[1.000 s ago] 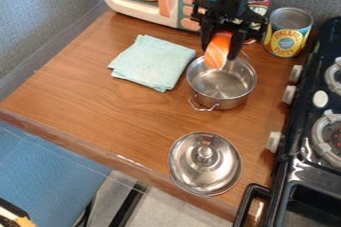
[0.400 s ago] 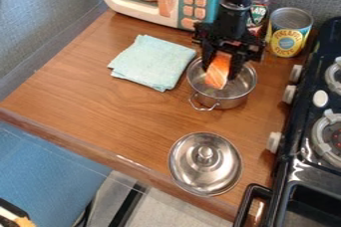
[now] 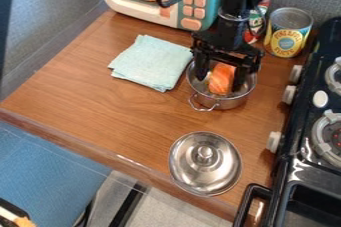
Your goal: Put the sushi inside the silver pot
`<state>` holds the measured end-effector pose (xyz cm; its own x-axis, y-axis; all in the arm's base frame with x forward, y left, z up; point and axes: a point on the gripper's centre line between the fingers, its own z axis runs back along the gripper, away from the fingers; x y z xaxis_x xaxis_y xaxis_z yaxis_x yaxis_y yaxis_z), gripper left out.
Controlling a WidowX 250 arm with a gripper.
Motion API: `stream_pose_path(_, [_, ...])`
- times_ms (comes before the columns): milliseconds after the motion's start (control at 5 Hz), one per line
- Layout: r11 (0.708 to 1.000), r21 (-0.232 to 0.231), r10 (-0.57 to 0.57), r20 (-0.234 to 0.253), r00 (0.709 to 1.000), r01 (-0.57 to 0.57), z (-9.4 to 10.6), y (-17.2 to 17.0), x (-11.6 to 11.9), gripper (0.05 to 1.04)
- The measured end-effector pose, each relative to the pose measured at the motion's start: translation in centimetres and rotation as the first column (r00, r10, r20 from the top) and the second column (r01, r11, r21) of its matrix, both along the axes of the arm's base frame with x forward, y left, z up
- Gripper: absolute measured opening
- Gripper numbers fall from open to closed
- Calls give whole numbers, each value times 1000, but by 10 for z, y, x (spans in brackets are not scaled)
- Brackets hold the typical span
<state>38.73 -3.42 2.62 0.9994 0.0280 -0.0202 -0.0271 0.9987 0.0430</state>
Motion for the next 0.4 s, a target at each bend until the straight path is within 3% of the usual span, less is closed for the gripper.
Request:
stream_pose_path(200, [1000, -6, -9, -15, 1000, 9, -2, -1, -5, 1004])
stream_pose_path(400, [1000, -24, -12, 76, 997, 13, 34, -2, -7, 1000])
